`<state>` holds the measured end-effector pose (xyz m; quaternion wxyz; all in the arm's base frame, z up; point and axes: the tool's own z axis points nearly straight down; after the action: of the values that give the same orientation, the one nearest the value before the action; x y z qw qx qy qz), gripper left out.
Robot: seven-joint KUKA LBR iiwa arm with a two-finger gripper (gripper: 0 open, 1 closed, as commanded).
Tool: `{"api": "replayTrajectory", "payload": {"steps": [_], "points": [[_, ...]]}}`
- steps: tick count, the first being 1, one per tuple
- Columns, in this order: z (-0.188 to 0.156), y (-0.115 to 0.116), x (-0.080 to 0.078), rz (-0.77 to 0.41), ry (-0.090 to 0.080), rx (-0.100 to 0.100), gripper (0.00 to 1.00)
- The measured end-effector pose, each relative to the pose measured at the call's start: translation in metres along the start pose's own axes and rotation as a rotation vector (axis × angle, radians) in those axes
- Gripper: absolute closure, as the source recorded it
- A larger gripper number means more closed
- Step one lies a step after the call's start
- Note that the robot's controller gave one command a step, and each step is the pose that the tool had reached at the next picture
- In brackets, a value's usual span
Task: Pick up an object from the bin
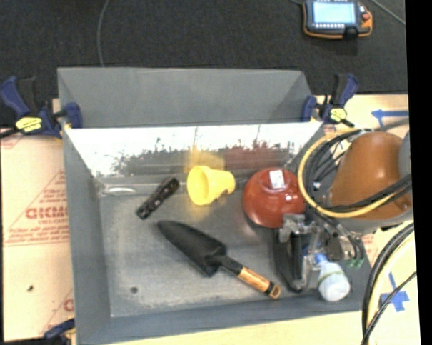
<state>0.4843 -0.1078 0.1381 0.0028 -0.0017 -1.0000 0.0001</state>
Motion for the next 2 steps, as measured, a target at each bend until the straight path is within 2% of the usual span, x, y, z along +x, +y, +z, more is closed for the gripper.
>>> {"api": "replayTrajectory", "payload": {"steps": [1, 2], "points": [[-0.004, 0.000, -0.002, -0.005, -0.008, 0.002, 0.00], [0.066, 0.070, -0.015, 0.216, -0.005, -0.001, 0.00]]}}
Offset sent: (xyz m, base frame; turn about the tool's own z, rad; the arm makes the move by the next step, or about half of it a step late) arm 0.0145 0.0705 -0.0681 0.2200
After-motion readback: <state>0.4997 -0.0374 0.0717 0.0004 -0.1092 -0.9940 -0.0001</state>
